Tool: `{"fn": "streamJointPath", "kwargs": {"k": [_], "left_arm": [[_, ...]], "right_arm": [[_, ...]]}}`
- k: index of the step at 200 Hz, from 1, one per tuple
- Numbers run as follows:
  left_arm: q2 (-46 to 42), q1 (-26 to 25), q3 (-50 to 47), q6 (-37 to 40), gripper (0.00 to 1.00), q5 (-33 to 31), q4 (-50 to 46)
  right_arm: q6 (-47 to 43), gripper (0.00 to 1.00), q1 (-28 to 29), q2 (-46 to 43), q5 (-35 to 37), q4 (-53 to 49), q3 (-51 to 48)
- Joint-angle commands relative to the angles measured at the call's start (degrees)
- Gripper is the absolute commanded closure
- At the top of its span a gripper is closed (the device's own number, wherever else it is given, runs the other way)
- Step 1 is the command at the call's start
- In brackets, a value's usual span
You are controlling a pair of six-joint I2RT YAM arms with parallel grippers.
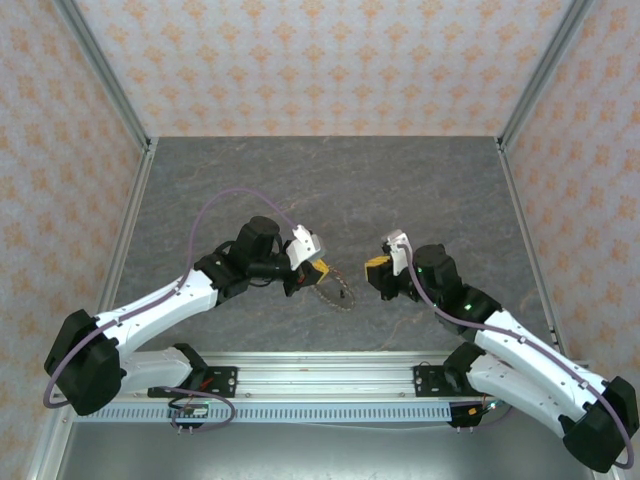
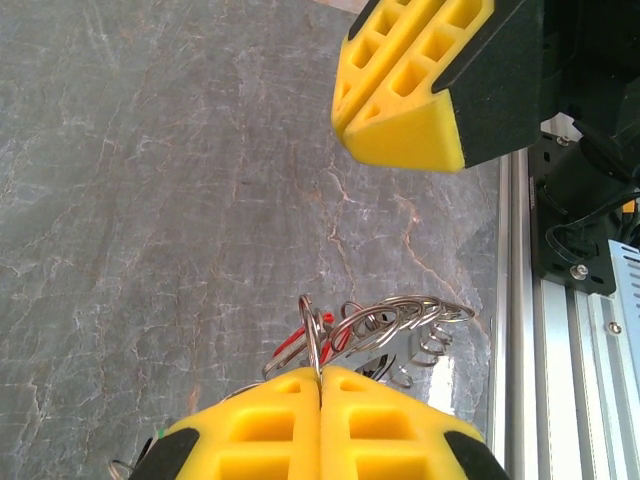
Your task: Put the keys on the keyring
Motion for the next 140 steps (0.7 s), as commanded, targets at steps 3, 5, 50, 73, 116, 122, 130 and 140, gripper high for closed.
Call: {"fn": "streamJointPath", "kwargs": {"k": [3,5,50,73,116,122,130,140], "left_arm": [[-1.48,0.38,-0.62,0.52,1.00,-0.23,2.46],[-1.41,0.38,-0.66,0.49,1.00,-0.25,2.70],[2.04,2.90,-0.43,-0.54,1.00,3.34,5.24],[3.26,4.29,-0.85,-1.28,1.00,4.07,7.17],[-0.25,4.16,0.41,2.17,1.00,3.17,2.10],[-0.56,4.16,0.46,2.17,1.00,3.26,2.05],[-0.81,4.16,-0.02,2.15,1.00,3.26,2.70],[-0.78,4.16,-0.58,1.84,1.00,3.50,3.74]], "right_arm": [[-2.65,0.86,-0.10,0.06,0.42,-1.39,1.01],[-2.76,0.86,-0.11,0.03,0.70,-1.41,1.00],[0.11,0.89,-0.11,0.11,2.91,-1.73,1.72],[-1.59,0.90,-0.07,1.21,-2.01,-1.73,2.09],[-3.94,0.92,-0.11,8.66,-4.50,3.10,5.80],[-4.47,0.92,-0.11,9.33,-6.89,4.02,5.84],[-4.97,0.91,-0.10,10.22,-8.71,5.94,5.73],[-4.13,0.90,-0.07,11.13,-9.46,8.70,5.68]]}}
